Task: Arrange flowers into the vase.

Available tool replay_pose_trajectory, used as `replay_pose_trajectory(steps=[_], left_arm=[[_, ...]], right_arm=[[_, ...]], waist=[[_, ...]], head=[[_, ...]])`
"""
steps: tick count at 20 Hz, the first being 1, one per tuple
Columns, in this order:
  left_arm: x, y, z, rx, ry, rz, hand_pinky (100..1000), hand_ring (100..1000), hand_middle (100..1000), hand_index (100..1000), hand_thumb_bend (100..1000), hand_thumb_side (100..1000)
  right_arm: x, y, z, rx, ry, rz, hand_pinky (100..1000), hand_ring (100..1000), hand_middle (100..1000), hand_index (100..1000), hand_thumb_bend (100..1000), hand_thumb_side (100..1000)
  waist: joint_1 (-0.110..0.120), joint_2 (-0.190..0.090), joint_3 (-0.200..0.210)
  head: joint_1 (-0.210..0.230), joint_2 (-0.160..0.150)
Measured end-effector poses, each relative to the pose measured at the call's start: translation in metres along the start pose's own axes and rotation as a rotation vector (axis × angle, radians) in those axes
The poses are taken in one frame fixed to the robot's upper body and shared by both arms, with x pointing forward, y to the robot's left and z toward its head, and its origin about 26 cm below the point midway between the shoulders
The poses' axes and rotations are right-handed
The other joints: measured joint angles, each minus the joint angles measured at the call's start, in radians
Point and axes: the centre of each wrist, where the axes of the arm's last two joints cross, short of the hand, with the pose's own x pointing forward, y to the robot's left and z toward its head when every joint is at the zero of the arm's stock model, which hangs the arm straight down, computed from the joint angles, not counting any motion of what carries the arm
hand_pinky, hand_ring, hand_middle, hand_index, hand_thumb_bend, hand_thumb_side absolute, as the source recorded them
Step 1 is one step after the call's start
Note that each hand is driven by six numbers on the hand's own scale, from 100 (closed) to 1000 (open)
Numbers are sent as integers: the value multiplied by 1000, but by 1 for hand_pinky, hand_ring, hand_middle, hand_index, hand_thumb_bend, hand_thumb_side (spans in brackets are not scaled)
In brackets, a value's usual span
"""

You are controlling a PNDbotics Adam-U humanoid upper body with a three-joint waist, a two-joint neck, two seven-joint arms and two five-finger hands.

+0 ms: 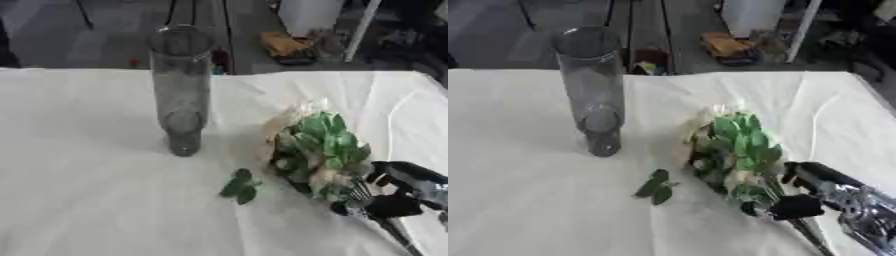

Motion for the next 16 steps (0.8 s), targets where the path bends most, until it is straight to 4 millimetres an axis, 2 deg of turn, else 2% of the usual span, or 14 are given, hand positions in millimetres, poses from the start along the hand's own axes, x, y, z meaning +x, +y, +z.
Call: replay_pose_trajectory(steps=[5, 10, 13, 16], left_arm=[[0, 0, 0, 0, 0, 0, 784, 880, 880, 927, 164, 1000], [0, 0, 0, 0, 0, 0, 784, 879, 879, 927, 163, 1000], [0, 0, 0, 1, 1, 1, 785, 880, 879, 927, 160, 1000], [0, -1, 1, 4, 4, 5, 785, 880, 878, 927, 160, 1000]], right_arm=[[-4, 3, -1, 0, 28, -20, 724, 871, 811, 962, 618, 627], [-5, 6, -3, 24, 33, -44, 702, 837, 788, 944, 614, 560], [-5, 7, -4, 34, 32, -52, 643, 764, 742, 906, 530, 521], [-6, 7, -5, 37, 38, -59, 627, 750, 730, 896, 509, 509]], waist=[[0, 3, -3], [0, 4, 3], [0, 6, 5], [1, 9, 6]], head=[[-12, 0], [-25, -1], [-27, -1], [-28, -1]])
